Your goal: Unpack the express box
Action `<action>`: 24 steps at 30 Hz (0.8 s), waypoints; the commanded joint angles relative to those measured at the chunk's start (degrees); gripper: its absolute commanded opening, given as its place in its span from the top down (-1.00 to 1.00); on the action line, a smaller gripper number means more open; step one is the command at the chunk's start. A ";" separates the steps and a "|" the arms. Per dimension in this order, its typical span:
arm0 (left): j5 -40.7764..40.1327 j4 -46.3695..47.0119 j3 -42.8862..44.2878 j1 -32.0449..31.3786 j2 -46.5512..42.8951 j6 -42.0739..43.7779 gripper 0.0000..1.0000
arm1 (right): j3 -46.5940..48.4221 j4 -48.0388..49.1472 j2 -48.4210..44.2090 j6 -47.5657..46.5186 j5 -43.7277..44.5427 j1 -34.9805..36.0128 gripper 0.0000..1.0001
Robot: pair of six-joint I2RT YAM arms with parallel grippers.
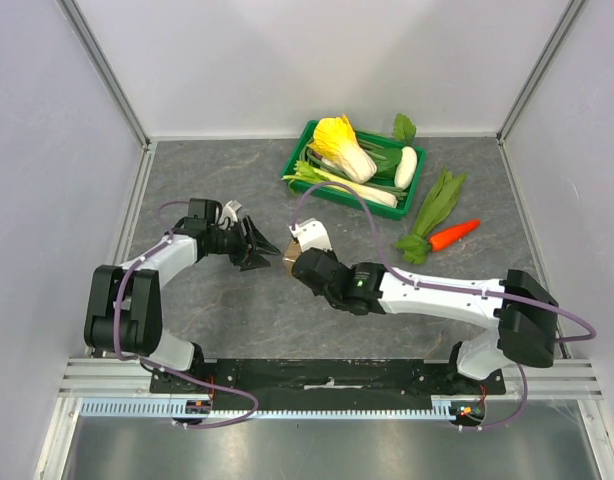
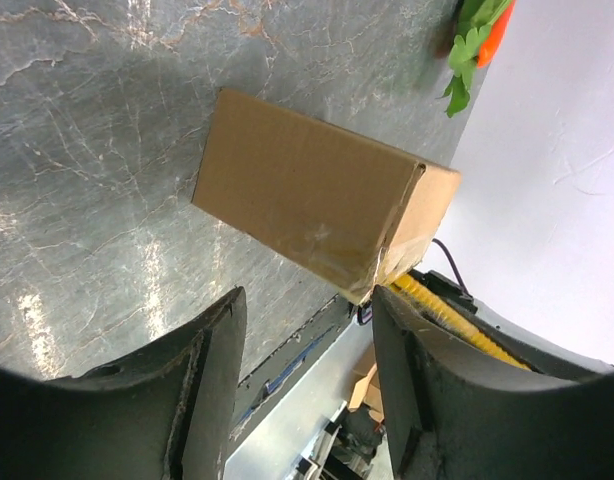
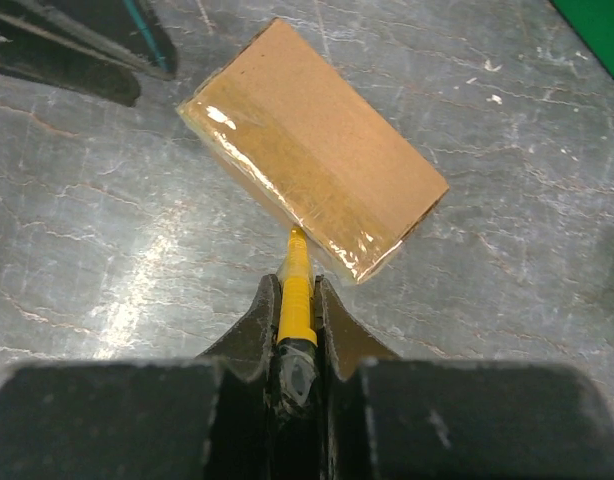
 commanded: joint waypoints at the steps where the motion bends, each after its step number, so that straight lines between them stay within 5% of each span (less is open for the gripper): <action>1: 2.35 2.65 -0.87 -0.42 -2.78 -1.69 -0.18 | -2.11 -0.96 -3.30 2.77 4.45 -1.34 1.00; 12: -0.38 2.30 5.80 -1.56 -5.60 3.92 -0.18 | -6.60 -1.49 -8.22 5.67 8.23 -5.82 1.00; 24: -12.13 -3.93 22.93 -17.36 0.55 25.25 -0.48 | -9.41 -1.93 -19.12 6.99 3.57 -10.39 1.00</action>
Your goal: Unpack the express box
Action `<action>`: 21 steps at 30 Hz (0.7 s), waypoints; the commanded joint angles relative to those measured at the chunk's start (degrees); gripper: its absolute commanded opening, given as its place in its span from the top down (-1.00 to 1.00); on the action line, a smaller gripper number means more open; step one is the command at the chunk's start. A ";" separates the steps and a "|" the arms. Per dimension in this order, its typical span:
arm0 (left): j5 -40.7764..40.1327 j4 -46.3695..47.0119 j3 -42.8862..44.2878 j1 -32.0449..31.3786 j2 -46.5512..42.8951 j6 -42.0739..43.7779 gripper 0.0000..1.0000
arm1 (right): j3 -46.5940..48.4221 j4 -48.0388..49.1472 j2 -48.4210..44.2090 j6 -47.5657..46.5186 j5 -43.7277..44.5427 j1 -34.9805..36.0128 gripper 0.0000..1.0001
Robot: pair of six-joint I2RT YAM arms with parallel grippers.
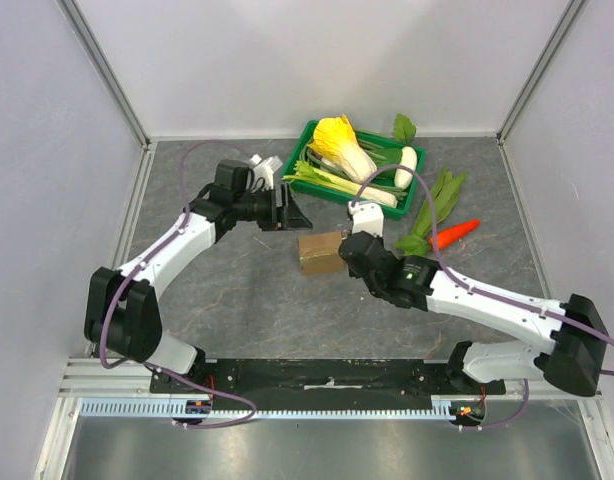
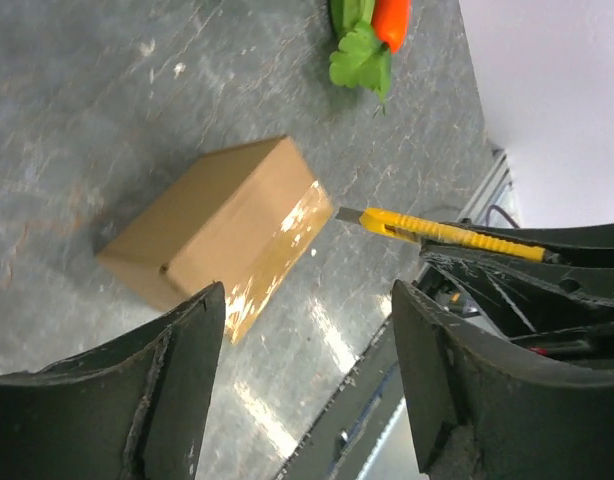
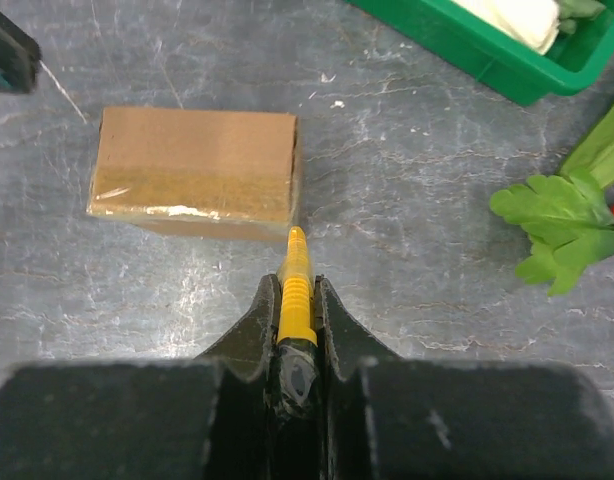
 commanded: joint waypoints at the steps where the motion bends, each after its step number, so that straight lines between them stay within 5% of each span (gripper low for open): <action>1: -6.38 -4.98 8.14 -5.25 3.30 15.34 -0.56 | -0.78 -0.31 -5.15 2.26 -0.27 -1.85 1.00; 4: -9.45 -7.62 10.96 -8.68 5.50 22.72 -0.80 | -1.13 -0.75 -7.53 3.32 -0.36 -2.81 1.00; 21: -12.54 -9.92 15.98 -13.43 15.53 42.59 -0.83 | -1.13 -0.84 -10.79 2.36 -6.07 -10.46 1.00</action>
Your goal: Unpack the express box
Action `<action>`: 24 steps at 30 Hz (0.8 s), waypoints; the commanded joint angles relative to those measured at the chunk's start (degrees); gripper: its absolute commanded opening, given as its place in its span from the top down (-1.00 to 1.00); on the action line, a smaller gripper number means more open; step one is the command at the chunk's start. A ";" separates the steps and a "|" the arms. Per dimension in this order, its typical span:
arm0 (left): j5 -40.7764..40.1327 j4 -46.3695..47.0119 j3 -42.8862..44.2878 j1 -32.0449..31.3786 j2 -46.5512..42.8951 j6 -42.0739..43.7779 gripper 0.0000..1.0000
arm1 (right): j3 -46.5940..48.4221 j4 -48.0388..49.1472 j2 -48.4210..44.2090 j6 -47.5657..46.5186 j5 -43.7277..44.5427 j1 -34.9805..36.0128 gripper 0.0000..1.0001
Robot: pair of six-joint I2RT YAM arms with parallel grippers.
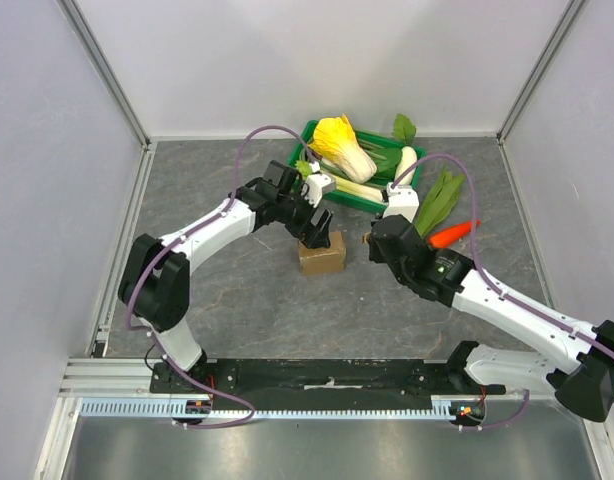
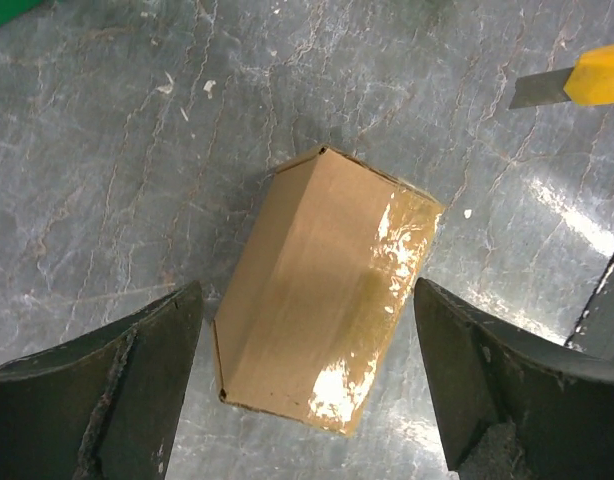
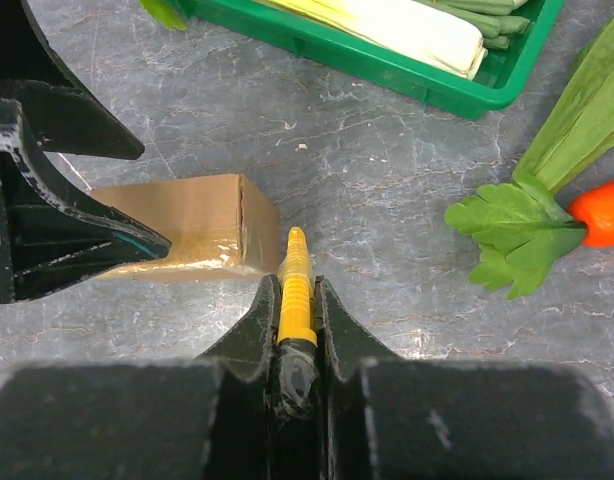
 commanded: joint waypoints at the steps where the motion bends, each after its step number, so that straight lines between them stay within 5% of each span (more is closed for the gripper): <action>1: -0.43 -0.65 2.89 -1.28 1.78 7.89 -0.83 | -0.39 0.34 -1.43 0.26 -1.66 -1.31 1.00; 17: 0.19 -1.53 1.22 -4.27 4.86 14.05 -0.84 | -2.76 4.20 -0.29 1.13 -5.97 -4.56 1.00; 24: -5.26 3.11 -2.64 -5.41 4.69 14.48 -0.54 | -4.34 8.50 -0.73 1.66 -7.11 -5.26 1.00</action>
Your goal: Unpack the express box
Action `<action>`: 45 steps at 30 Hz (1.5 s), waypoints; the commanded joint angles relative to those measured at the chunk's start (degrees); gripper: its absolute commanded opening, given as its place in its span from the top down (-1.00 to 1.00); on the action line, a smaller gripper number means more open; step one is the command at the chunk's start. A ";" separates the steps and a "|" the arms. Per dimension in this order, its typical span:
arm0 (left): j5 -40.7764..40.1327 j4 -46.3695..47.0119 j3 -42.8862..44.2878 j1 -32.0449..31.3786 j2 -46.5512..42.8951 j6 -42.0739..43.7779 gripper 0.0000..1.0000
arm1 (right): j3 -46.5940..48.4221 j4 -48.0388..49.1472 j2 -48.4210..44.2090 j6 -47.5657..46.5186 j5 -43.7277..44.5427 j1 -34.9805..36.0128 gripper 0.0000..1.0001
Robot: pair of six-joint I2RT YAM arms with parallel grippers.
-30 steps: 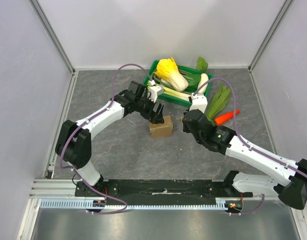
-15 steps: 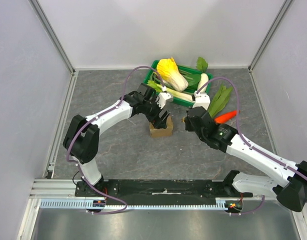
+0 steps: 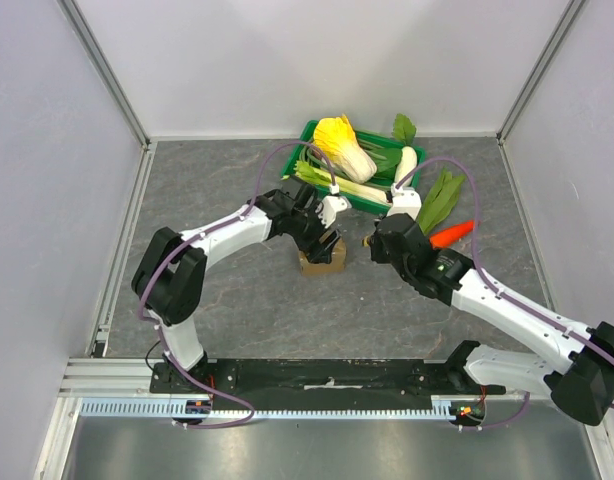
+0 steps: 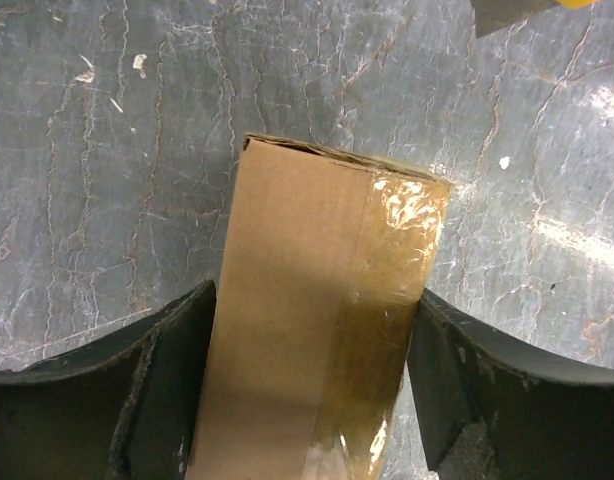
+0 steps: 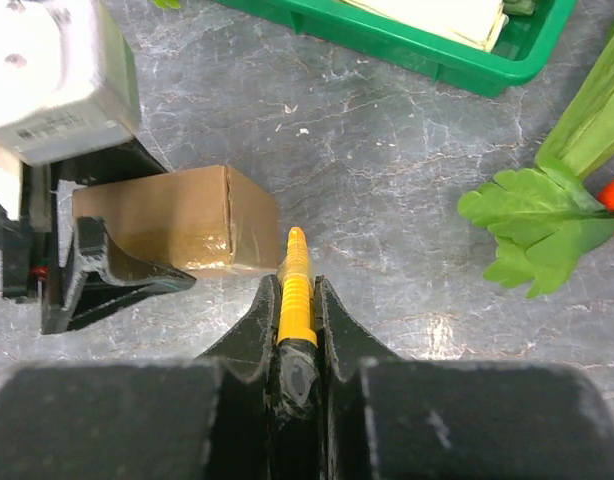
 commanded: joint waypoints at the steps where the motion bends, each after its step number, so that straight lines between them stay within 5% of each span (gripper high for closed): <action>1: -4.76 4.92 -3.28 -0.97 -0.32 3.60 -0.51 | -1.78 6.72 -0.99 1.29 -1.12 -0.37 1.00; 8: -8.37 12.82 -10.04 -1.85 -3.39 9.31 0.00 | -5.74 14.10 -1.87 1.38 -3.23 -0.54 1.00; 25: -4.50 14.68 -14.62 -1.77 -3.66 20.91 0.11 | -5.75 19.12 -0.38 -0.64 -2.35 -0.54 1.00; 45: -3.98 12.31 -12.43 -1.77 -2.17 18.81 0.20 | -7.06 16.84 0.94 1.03 -4.82 -0.54 1.00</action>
